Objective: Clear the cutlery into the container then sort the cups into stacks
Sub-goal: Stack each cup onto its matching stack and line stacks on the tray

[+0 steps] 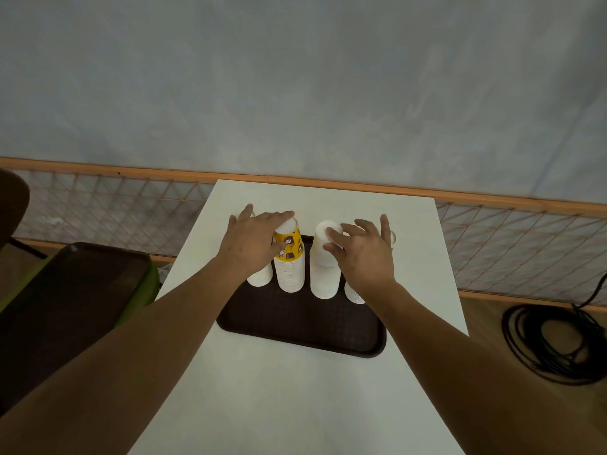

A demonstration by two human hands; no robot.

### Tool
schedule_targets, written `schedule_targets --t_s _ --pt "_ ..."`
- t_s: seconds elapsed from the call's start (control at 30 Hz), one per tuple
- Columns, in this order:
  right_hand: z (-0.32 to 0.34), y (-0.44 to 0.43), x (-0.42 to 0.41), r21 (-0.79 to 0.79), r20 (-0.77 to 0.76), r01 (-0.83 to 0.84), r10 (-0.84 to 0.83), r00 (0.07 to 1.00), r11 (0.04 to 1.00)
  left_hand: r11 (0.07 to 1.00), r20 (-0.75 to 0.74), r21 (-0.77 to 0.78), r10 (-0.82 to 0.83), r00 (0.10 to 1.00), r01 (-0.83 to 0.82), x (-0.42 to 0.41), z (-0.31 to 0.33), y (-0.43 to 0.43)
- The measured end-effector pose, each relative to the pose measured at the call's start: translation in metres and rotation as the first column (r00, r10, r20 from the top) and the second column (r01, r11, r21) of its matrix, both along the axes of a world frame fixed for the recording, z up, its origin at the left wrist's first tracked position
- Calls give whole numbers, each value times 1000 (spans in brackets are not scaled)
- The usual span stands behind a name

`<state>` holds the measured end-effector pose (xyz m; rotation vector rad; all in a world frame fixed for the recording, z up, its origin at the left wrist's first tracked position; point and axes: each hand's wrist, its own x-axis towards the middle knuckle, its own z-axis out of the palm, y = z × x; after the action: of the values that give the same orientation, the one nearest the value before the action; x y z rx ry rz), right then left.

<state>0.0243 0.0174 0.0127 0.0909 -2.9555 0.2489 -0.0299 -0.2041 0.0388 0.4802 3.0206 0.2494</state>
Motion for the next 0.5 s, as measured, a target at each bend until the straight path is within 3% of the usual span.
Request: schedule_targets --t_s 0.2,0.5 --pt "-2 -1 -2 -16 -15 -5 5 1000 1000 999 -37 -36 -19 999 17 -2 -3 0" --pt "8 2 8 -215 -72 -12 -4 997 976 999 -89 -11 -47 995 46 3 5 -7"
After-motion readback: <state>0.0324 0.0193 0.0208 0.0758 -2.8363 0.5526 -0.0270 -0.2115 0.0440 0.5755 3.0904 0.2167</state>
